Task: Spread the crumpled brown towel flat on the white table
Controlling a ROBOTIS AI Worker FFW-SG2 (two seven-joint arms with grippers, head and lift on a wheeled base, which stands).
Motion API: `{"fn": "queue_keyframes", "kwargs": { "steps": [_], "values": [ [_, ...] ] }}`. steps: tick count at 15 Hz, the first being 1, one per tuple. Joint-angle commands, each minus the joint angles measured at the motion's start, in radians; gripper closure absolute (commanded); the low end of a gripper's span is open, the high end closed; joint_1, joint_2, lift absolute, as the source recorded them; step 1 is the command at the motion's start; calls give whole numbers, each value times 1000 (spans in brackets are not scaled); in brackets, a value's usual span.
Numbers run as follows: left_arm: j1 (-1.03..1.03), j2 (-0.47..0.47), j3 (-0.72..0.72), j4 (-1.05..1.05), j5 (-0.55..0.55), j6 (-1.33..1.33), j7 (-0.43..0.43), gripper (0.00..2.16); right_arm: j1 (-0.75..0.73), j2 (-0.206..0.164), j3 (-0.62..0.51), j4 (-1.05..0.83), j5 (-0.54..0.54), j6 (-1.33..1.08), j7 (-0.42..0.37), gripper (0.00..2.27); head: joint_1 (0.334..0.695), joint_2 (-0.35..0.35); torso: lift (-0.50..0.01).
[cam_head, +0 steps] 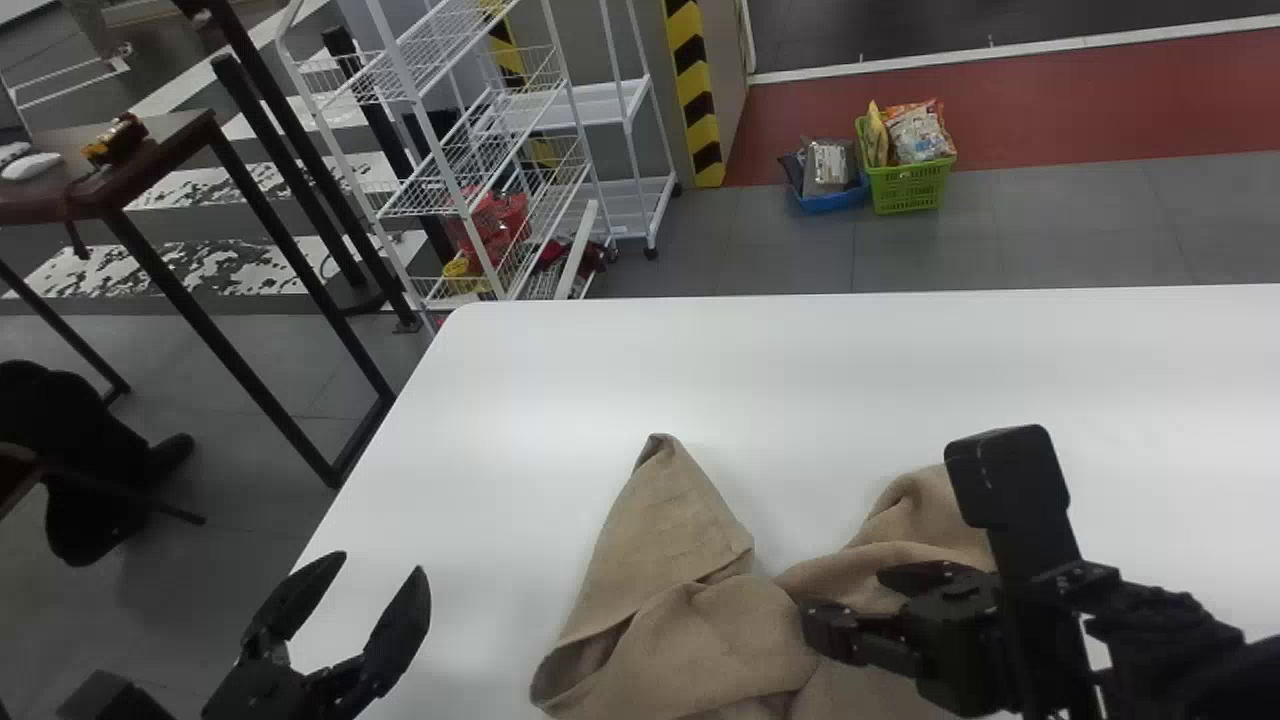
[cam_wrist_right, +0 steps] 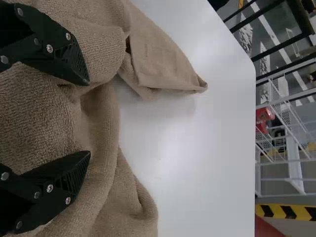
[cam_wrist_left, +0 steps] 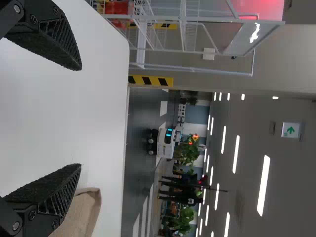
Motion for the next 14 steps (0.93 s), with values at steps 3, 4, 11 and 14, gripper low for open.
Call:
{"fn": "queue_keyframes", "kwargs": {
  "steps": [3,4,11,14],
  "values": [
    [0,-3,0,3,-1,0,0,124,-46,3,-12,17,-42,17,-7,397,695,350,-123],
    [-2,-3,0,4,-1,0,0,124,-73,4,-10,31,-42,103,-16,397,695,350,-123],
    [-12,-3,2,18,-1,0,0,124,-176,7,-18,174,-66,115,-43,400,695,350,-123],
    [-17,-3,5,23,-1,0,0,124,-221,7,-19,226,-72,140,-52,599,695,350,-123]
  ]
}}
